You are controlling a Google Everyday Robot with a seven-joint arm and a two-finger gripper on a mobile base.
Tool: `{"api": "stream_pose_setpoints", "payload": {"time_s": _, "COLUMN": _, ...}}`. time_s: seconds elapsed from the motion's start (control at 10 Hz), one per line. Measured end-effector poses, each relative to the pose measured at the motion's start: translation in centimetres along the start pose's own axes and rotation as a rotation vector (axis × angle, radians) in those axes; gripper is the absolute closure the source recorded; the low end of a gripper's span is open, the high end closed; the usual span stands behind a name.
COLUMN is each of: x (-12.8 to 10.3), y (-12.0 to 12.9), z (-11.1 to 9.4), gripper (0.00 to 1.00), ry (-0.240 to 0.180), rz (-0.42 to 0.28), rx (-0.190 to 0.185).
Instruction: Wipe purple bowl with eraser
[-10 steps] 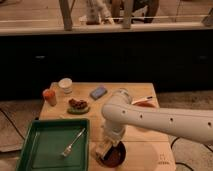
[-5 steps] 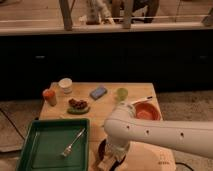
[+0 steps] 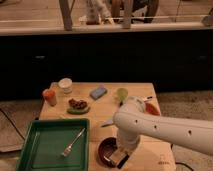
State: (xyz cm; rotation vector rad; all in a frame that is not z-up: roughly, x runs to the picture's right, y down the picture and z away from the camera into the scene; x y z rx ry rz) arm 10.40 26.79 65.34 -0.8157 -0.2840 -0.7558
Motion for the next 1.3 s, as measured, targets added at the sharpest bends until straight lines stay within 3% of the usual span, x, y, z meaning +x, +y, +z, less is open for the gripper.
{"api": "stream_pose_setpoints", "payload": {"time_s": 0.4, "x": 1.8, "y": -2.8, "z": -0.3, "gripper": 0.95, "ry": 0.008, "rz": -0.031, "rx": 0.019}}
{"api": "stream_pose_setpoints", "payload": {"time_s": 0.8, "x": -2.1, "y": -7.8, "z": -0.1, "gripper": 0.95, "ry": -0.028, "rz": -0.179, "rx": 0.051}}
{"api": "stream_pose_setpoints", "payload": {"time_s": 1.0, "x": -4.1, "y": -7.1, "z": 0.4, "gripper": 0.95, "ry": -0.047, "rz": -0.207, "rx": 0.032}}
{"api": "stream_pose_setpoints", "payload": {"time_s": 1.3, "x": -5.7, "y": -3.0, "z": 1.0, "gripper": 0.95, "ry": -0.062, "rz": -0.196, "rx": -0.013}}
